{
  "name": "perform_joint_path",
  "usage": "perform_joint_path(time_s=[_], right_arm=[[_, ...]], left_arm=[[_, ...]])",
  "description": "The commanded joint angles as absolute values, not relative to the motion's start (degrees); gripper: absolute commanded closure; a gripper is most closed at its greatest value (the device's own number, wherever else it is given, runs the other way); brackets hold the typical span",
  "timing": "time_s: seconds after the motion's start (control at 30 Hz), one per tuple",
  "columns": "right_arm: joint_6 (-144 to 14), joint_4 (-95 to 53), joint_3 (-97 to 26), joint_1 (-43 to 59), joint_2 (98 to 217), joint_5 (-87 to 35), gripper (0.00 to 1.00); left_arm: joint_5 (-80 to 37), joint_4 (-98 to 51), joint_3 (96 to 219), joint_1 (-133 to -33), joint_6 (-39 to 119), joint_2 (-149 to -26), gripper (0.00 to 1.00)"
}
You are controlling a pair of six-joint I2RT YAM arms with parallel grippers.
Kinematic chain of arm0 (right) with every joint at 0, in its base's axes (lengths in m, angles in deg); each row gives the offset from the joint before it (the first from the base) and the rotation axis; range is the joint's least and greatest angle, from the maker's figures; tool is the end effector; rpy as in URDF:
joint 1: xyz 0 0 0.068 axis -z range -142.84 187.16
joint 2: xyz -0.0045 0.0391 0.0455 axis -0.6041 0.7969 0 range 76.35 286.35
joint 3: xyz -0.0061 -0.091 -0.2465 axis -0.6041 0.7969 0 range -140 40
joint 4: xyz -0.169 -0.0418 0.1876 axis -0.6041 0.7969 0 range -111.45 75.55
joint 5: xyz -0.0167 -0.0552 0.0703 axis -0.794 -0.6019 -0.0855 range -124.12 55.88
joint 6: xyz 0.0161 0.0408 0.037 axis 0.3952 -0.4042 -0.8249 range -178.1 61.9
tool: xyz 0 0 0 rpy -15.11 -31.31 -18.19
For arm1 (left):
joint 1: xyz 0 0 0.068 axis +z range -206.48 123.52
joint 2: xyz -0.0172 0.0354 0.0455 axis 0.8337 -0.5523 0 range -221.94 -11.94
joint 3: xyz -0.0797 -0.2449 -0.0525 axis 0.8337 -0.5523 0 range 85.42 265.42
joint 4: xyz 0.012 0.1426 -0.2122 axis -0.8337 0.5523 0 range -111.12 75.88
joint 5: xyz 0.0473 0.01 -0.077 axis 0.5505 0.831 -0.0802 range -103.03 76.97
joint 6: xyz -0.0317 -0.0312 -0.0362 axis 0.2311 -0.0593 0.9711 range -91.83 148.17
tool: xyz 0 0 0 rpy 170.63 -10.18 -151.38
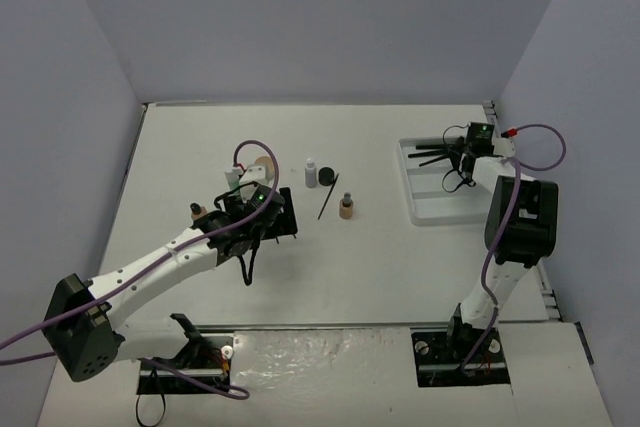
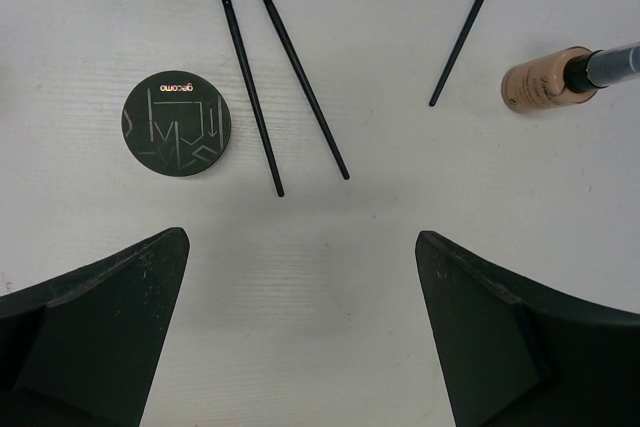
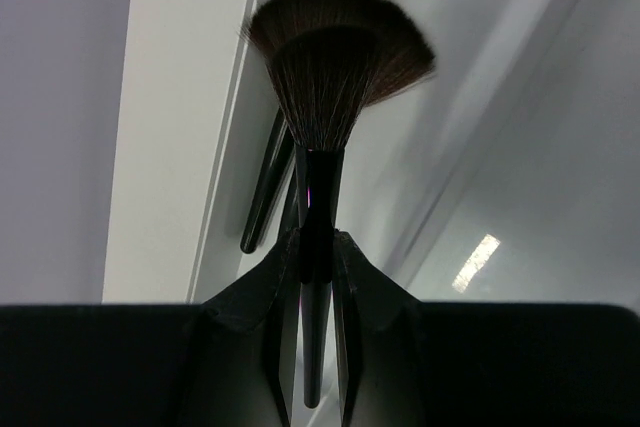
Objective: Organize the makeup
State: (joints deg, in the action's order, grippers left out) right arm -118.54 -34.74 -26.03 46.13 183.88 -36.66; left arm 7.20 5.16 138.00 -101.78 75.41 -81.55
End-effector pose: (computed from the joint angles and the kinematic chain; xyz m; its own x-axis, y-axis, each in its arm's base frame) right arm 0.4109 -0.0667 0.1877 -0.0612 0.8893 -0.4531 0.5019 0.4198 0.7562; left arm 0.1924 -0.1746 0.2617 -0.6873 -0.2849 -0.6682 -0.0216 0.9275 -0.3732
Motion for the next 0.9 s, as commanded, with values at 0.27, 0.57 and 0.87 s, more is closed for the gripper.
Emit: perform_joint_path(time_s=[0.27,0.57,0.87], right_arm=[[-126.0,-40.3,-33.4,46.1,187.4,-38.5,0.57],[-115.3,-37.4,-31.3,46.0,178.7,-32.6,0.27],[-100.9,-30.6,-23.4,41.2,155.4,-33.9,0.04]], left_arm=[[7.7,3.9,139.6,-101.4,78.3,-83.9,0.04],[5.4,1.6,142.1,-101.4,79.7,-89.1,0.05],[3.9,-0.6,143.3,-97.5,82.2,-96.5,0.18]])
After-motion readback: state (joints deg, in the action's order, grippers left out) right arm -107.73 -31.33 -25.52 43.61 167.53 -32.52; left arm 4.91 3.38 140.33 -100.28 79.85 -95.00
